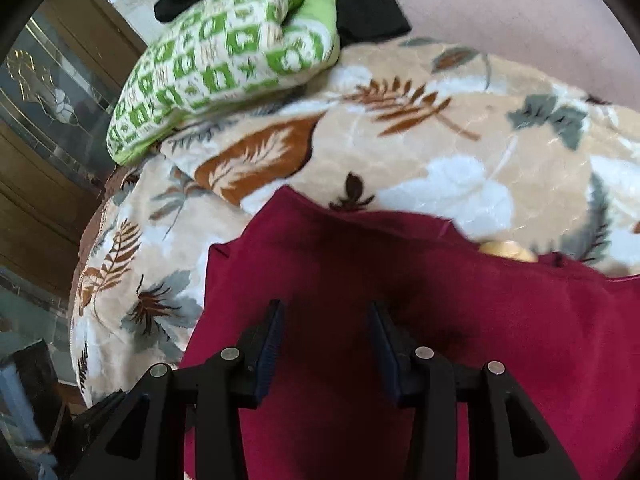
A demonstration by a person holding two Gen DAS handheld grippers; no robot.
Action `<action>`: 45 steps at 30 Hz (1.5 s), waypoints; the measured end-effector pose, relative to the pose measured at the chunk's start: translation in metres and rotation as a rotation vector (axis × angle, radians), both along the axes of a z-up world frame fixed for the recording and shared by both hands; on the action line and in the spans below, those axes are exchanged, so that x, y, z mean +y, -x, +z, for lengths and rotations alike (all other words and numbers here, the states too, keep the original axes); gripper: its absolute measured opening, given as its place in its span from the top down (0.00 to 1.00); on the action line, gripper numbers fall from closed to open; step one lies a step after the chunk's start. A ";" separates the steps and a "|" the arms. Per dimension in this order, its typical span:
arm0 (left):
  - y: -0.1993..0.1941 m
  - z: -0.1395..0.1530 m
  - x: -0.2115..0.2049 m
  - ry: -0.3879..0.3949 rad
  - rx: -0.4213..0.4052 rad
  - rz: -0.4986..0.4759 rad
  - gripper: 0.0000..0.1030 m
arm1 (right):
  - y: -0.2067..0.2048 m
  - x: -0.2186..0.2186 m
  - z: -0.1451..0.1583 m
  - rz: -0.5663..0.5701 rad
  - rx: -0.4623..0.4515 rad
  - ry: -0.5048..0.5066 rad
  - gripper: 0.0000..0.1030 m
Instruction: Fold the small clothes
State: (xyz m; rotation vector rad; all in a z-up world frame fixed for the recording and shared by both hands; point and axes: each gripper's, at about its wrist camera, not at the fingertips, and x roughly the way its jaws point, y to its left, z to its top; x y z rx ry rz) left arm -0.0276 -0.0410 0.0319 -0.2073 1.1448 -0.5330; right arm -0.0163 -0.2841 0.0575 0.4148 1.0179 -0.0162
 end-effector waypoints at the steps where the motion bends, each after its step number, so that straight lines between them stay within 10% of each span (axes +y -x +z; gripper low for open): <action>1: 0.001 0.001 0.000 0.006 -0.001 -0.001 0.34 | 0.008 -0.005 0.003 -0.010 -0.012 0.009 0.60; 10: 0.002 0.000 -0.006 0.005 -0.012 0.003 0.34 | 0.112 -0.116 0.016 -0.290 -0.014 0.305 0.56; 14: 0.003 -0.005 -0.015 -0.037 -0.025 -0.008 0.34 | 0.118 -0.169 -0.004 -0.354 0.028 0.192 0.56; 16: 0.002 -0.005 -0.019 -0.047 -0.035 -0.012 0.34 | 0.115 -0.179 -0.018 -0.355 0.049 0.154 0.86; 20: 0.001 -0.008 -0.021 -0.058 -0.042 -0.016 0.33 | 0.113 -0.190 -0.040 -0.413 0.104 0.190 0.89; 26: 0.002 -0.007 -0.019 -0.049 -0.037 -0.020 0.33 | 0.115 -0.155 0.001 -0.397 0.073 0.334 0.89; 35: 0.012 0.001 -0.015 -0.069 -0.072 -0.030 0.33 | 0.071 -0.053 0.003 -0.134 -0.019 -0.027 0.68; 45: 0.009 0.000 -0.005 -0.047 -0.048 -0.024 0.33 | 0.048 0.001 -0.011 -0.045 0.085 0.036 0.59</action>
